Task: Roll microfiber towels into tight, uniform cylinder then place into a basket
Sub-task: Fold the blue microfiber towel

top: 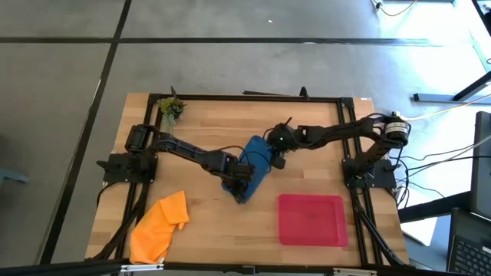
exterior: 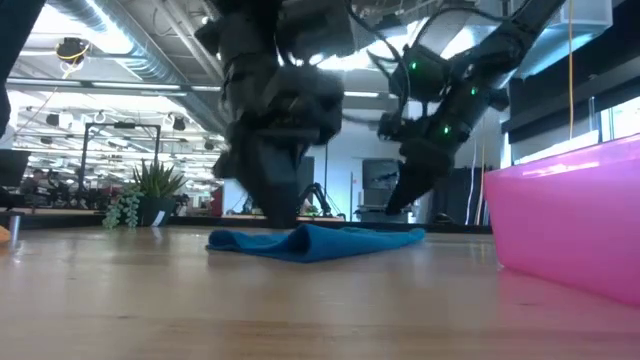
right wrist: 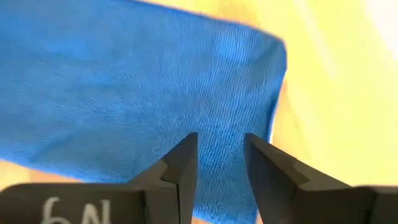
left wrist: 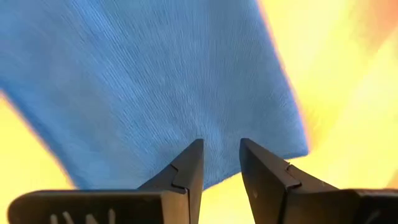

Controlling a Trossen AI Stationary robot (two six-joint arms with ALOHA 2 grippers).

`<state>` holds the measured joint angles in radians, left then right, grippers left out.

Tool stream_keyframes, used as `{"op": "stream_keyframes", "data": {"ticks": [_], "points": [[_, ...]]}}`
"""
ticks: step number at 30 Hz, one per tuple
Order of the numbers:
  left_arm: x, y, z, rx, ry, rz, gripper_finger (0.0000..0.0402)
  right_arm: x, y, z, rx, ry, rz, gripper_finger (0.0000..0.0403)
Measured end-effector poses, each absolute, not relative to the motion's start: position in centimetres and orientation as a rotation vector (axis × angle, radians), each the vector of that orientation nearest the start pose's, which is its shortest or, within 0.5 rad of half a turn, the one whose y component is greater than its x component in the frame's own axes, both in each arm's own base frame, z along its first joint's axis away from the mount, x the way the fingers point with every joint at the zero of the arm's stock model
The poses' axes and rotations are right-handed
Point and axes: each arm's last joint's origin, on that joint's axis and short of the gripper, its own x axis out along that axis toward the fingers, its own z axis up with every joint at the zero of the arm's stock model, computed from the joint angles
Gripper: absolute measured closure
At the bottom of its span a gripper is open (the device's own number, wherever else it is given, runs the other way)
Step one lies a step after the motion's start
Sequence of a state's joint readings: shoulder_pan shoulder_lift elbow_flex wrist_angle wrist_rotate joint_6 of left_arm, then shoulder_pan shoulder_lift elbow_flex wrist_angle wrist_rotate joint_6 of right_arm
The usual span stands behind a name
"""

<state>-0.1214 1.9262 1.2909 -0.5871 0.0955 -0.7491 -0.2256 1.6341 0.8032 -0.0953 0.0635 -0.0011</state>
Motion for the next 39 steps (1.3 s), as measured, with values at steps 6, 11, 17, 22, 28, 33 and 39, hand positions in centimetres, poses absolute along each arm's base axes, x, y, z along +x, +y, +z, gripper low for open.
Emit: {"op": "stream_keyframes", "data": {"ticks": [6, 11, 17, 22, 28, 33, 39], "points": [[36.3, -3.3, 19.8, -0.471, 1.152, 0.276, 0.0305, 29.3, -6.4, 18.3, 0.001, 0.83, -0.232, 0.0272], [34.3, -0.9, 22.8, -0.334, 1.154, 0.327, 0.0305, 28.8, -4.9, 20.3, -0.095, 0.768, -0.161, 0.0272], [31.6, -0.3, 25.2, -0.221, 1.195, 0.389, 0.0305, 29.2, -1.8, 20.7, -0.205, 0.732, -0.03, 0.0272], [30.2, -0.7, 27.0, -0.209, 1.164, 0.414, 0.0305, 29.5, -0.3, 20.9, -0.174, 0.697, -0.004, 0.0272], [29.2, -1.0, 28.2, -0.253, 1.131, 0.43, 0.0305, 29.6, 1.4, 21.1, -0.163, 0.664, 0.123, 0.0272], [29.0, -1.0, 28.3, -0.284, 1.132, 0.45, 0.0305, 29.6, 2.2, 20.9, -0.199, 0.66, 0.188, 0.0272], [28.9, -1.4, 28.3, -0.294, 1.13, 0.448, 0.0305, 29.9, 2.7, 20.9, -0.225, 0.634, 0.208, 0.0246]]}}
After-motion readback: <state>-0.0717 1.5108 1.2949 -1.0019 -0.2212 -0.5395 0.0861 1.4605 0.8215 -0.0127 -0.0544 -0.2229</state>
